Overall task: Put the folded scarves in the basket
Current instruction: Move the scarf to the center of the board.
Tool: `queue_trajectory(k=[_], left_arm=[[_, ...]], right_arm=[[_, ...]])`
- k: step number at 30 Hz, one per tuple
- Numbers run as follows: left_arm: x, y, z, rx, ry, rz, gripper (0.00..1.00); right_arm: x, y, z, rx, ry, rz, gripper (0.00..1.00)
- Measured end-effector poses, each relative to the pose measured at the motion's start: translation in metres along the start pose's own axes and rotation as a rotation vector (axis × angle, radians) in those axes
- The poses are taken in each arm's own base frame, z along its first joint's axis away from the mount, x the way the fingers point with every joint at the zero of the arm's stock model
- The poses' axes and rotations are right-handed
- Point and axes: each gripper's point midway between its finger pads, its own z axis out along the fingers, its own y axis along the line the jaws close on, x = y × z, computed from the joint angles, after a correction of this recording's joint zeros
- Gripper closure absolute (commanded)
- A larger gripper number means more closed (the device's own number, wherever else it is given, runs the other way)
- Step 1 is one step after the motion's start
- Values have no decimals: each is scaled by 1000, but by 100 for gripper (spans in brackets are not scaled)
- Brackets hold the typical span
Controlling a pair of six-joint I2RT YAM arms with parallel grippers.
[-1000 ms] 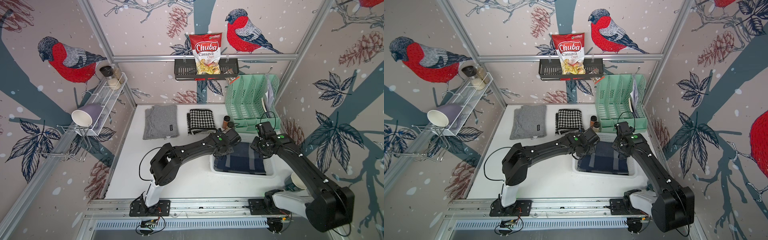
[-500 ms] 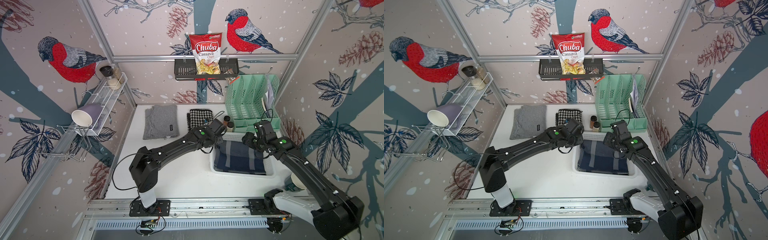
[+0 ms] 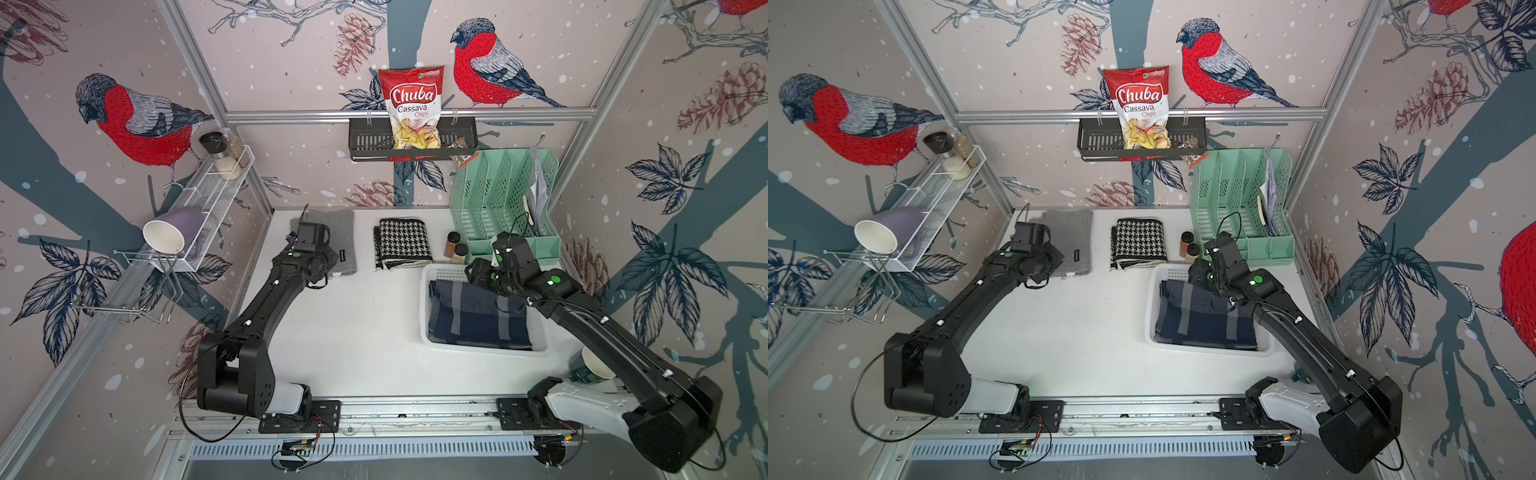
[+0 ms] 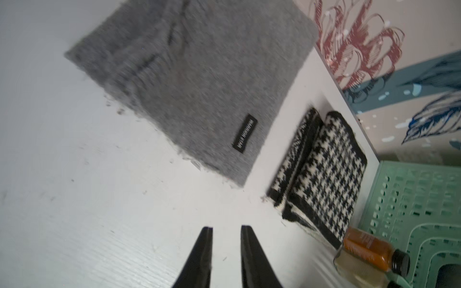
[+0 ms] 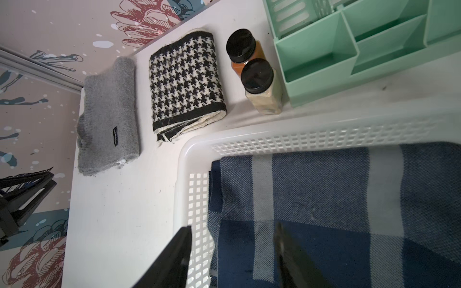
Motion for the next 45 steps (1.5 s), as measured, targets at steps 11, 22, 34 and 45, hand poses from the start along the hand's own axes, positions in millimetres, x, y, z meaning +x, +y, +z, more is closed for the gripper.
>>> queue_trajectory(k=[11,22,34,45], left_arm=[[-100,71,68,-152,-22,-145,76],[-138,88,142,-199,-1,-80,63],[-151,72,184,-75,64,2,62],[-157,65,203,-33,85,39,84]], right_arm=[[1,8,11,-24,17,-21,41],[-4,4,21,-26,36,-6,41],[-2,2,26,-34,61,-10,41],[2,-1,30,-34,75,-7,41]])
